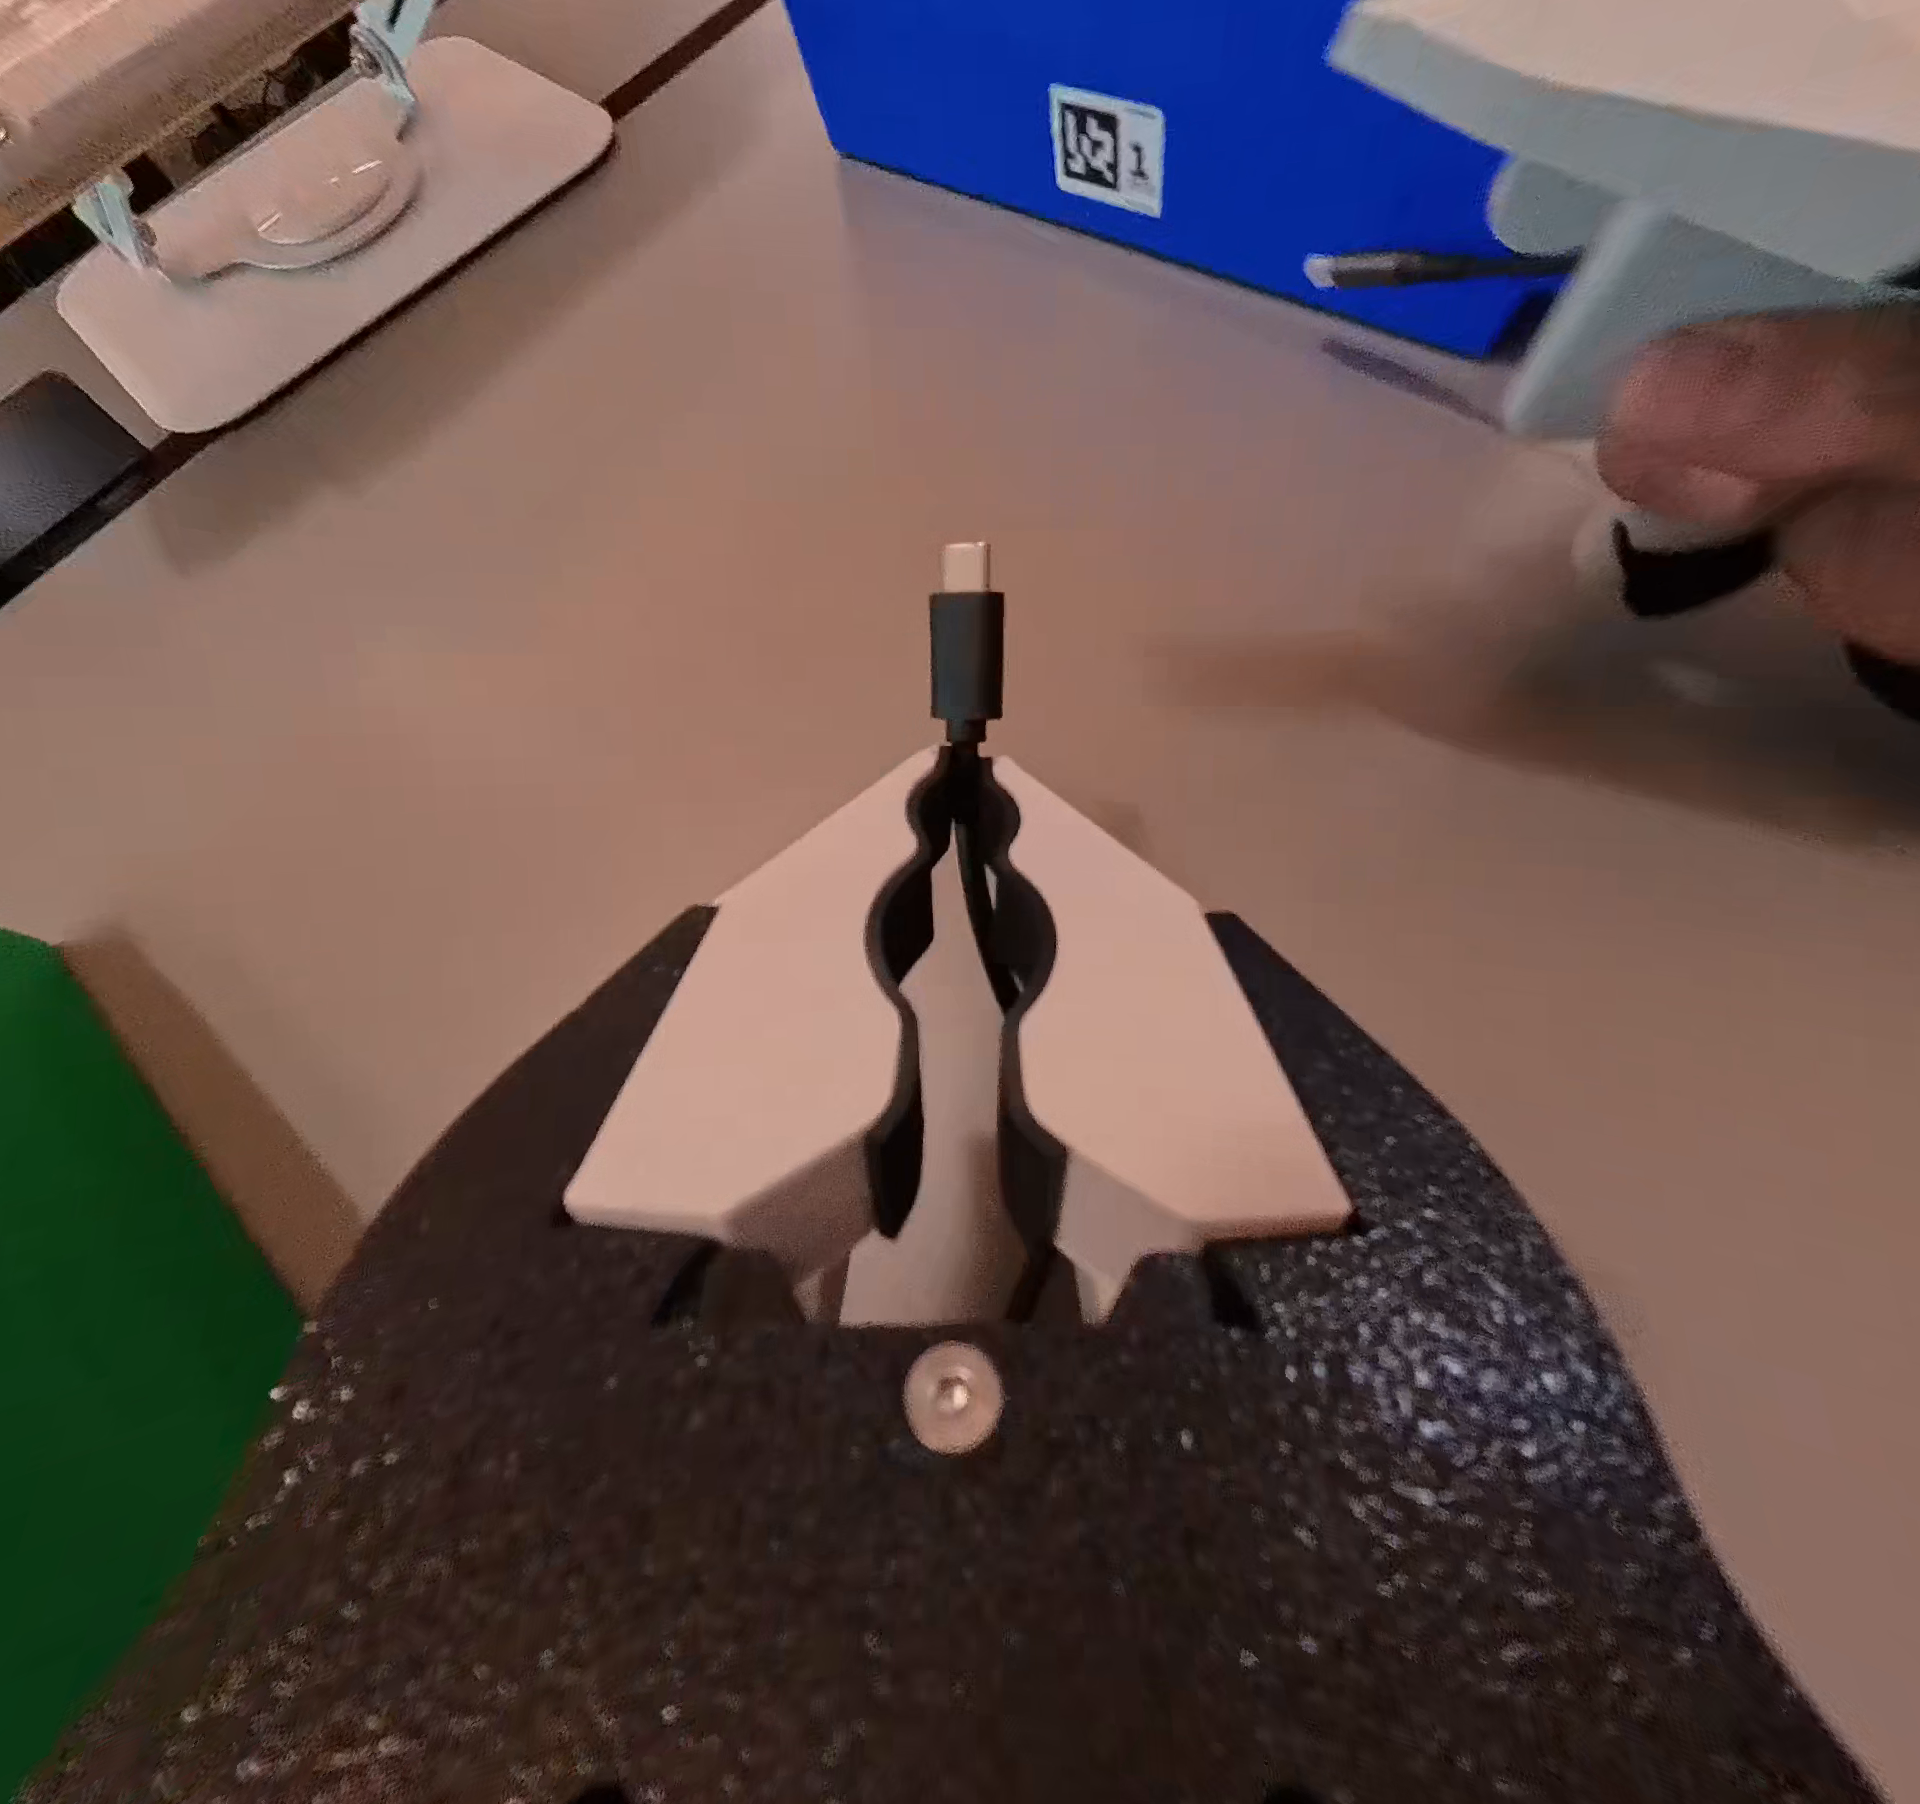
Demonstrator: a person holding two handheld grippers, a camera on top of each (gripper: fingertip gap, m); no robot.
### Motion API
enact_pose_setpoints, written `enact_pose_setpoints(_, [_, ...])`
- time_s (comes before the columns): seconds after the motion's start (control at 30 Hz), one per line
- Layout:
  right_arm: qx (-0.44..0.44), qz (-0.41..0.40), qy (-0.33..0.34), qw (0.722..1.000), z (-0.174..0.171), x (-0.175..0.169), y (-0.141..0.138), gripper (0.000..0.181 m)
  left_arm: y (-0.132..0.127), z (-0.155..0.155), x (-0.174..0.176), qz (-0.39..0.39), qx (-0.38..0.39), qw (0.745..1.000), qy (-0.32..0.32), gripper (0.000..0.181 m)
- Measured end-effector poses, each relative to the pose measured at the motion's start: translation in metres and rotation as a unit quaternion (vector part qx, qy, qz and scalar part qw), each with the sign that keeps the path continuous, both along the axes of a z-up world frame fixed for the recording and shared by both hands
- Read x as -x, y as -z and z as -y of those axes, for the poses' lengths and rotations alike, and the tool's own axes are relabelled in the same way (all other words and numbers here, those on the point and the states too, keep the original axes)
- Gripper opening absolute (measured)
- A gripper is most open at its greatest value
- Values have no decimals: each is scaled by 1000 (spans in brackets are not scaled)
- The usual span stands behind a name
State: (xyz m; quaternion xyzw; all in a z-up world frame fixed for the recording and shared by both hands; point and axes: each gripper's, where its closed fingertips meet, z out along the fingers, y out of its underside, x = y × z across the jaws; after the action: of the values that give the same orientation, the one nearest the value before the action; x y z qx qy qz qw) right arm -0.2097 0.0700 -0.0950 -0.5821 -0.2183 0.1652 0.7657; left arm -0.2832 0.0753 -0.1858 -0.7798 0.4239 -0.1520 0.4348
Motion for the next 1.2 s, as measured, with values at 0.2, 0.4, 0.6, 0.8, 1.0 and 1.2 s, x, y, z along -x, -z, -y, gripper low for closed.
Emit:
enact_pose_setpoints(0.2, [4, 77, -14, 997, 4, 21, 13, 22, -7, 34, 22, -58, -1, 998, -9, 1])
enact_pose_setpoints(0.4, [23, 132, -52, 990, 14, 49, 28, 22, -22, 46, 31, -101, 6, 994, -48, 1])
enact_pose_setpoints(0.6, [40, 125, -68, 989, 17, 58, 33, 22, -18, 44, 34, -94, 25, 993, -68, 1])
enact_pose_setpoints(0.8, [34, 151, -65, 986, 18, 65, 38, 22, -14, 40, 38, -85, 35, 993, -78, 0])
enact_pose_setpoints(1.0, [27, 164, -70, 984, 23, 74, 40, 22, -16, 38, 38, -81, 26, 993, -78, 0])
enact_pose_setpoints(1.2, [34, 169, -71, 983, 23, 74, 43, 22, -17, 39, 38, -90, 17, 993, -79, 1])
